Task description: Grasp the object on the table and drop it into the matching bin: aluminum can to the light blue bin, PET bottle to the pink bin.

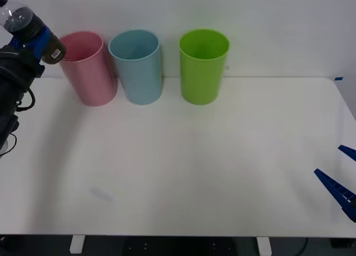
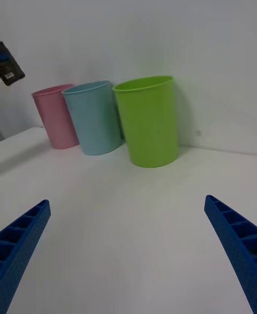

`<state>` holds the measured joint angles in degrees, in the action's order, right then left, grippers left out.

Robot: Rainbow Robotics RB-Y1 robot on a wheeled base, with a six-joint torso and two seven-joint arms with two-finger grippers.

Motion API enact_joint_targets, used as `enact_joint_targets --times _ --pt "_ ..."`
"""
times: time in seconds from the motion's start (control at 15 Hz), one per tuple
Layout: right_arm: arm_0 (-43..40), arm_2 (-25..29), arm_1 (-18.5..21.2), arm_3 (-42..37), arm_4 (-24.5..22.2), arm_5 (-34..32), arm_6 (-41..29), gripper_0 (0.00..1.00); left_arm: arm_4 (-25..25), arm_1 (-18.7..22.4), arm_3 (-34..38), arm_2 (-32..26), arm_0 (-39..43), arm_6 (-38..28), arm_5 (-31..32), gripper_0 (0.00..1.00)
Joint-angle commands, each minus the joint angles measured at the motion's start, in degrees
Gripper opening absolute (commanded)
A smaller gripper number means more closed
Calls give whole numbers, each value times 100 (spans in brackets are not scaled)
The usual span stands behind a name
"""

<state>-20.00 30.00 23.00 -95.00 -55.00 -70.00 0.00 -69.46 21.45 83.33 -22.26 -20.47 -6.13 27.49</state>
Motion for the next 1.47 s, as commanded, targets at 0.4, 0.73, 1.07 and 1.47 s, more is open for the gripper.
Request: enact_joint_targets --times 0.4,0.73,1.07,1.47 --pt "0 0 0 0 0 0 0 100 -1078 114 -1469 64 -1284 7 -183 0" --pt "0 0 0 0 0 0 0 100 -1570 114 -2409 152 -2084 59 -385 0" --pt "0 0 0 0 0 0 0 100 -1878 114 -3165 257 -2664 121 -675 0" --pt "0 0 0 0 0 0 0 100 -1869 105 -3174 301 -2690 130 -710 0"
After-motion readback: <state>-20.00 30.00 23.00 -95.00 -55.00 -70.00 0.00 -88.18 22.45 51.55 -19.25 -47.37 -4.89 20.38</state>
